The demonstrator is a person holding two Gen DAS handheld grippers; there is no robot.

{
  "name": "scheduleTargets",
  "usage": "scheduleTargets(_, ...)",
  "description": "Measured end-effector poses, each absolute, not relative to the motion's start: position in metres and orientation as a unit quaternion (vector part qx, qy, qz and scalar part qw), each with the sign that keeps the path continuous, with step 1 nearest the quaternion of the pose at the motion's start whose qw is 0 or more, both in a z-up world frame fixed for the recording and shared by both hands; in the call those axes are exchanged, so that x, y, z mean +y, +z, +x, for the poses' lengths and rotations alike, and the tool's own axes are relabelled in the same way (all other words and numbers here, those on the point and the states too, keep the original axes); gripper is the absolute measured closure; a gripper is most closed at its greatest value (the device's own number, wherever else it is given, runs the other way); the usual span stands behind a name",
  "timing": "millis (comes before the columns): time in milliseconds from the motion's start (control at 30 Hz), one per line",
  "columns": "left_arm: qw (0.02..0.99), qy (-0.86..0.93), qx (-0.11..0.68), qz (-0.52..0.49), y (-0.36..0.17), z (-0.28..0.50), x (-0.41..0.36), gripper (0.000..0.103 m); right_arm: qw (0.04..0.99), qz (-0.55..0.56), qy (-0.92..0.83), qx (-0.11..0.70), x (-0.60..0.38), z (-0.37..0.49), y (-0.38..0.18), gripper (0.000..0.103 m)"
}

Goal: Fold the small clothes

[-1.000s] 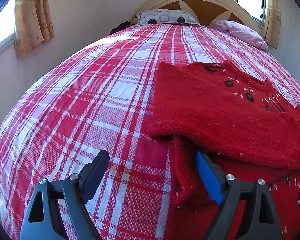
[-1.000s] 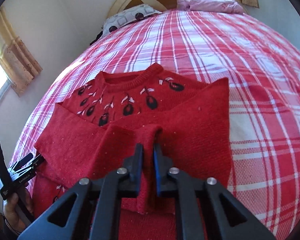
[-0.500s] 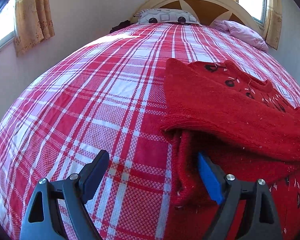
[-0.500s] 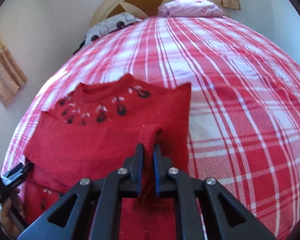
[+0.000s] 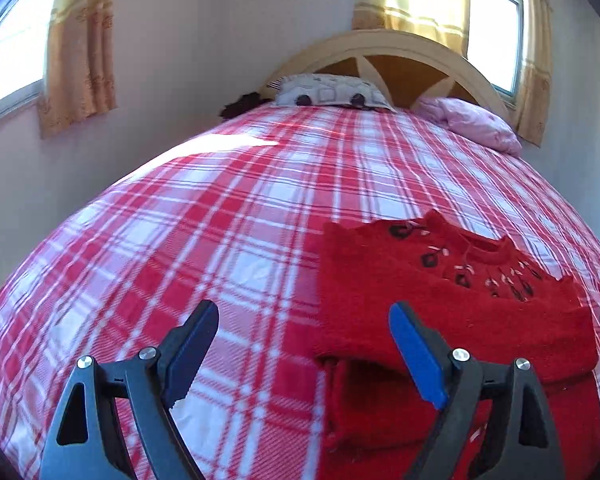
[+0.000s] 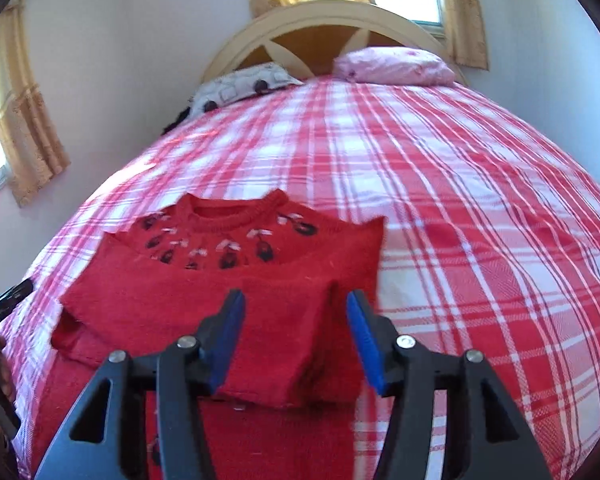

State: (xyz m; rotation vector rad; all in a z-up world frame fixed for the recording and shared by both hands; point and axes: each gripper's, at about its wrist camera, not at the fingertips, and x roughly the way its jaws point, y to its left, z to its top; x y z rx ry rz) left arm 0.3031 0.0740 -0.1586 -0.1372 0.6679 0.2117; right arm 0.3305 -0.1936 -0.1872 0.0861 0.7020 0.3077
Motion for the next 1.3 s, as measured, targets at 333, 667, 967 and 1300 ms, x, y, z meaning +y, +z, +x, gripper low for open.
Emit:
scheduleTargets(333, 0.899, 0.109, 0.417, -0.071, -0.223, 0.333, 0.087, 0.015, 0.888, 0.009, 0.15, 0.434, -0.175, 0.357, -0.237, 0.05)
scheduleTargets(667, 0.901, 0.116, 0.413, -0.067, -0.222, 0.325, 0.082, 0.012, 0.905, 0.05, 0.164, 0.389, -0.2, 0.352, -0.213, 0.051)
scheduleTargets(967, 0.9, 0.113, 0.414, -0.078, -0.224, 0.328, 0.087, 0.01, 0.88, 0.067, 0.136, 0.449, -0.203, 0.389, -0.234, 0.056)
scheduleTargets(1300, 0.9, 0.114, 0.414, -0.076, -0.225, 0.328, 0.086, 0.009, 0.891, 0.023, 0.112, 0.439, -0.217, 0.354, -0.237, 0.052)
